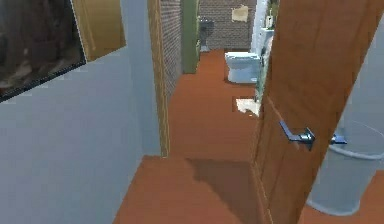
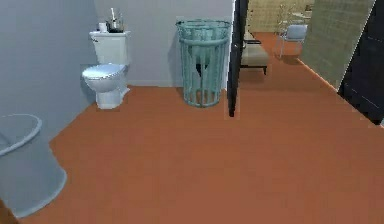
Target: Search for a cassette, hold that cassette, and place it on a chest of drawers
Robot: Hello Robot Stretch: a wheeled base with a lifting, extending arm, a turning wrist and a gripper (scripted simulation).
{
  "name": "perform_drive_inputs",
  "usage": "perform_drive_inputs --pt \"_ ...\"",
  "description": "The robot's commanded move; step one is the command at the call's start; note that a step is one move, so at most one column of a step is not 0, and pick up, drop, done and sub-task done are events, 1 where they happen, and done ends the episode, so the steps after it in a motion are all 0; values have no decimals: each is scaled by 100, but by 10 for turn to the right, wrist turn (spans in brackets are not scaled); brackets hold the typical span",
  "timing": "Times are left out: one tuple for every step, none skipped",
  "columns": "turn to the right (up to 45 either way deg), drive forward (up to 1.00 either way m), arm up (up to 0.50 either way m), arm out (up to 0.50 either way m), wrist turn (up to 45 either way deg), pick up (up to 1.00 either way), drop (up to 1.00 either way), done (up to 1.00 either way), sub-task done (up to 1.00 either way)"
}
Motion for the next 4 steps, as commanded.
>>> perform_drive_inputs --pt "30 0 0 0 0 0 0 0 0" --pt "0 100 0 0 0 0 0 0 0" --pt "0 100 0 0 0 0 0 0 0" --pt "0 100 0 0 0 0 0 0 0"
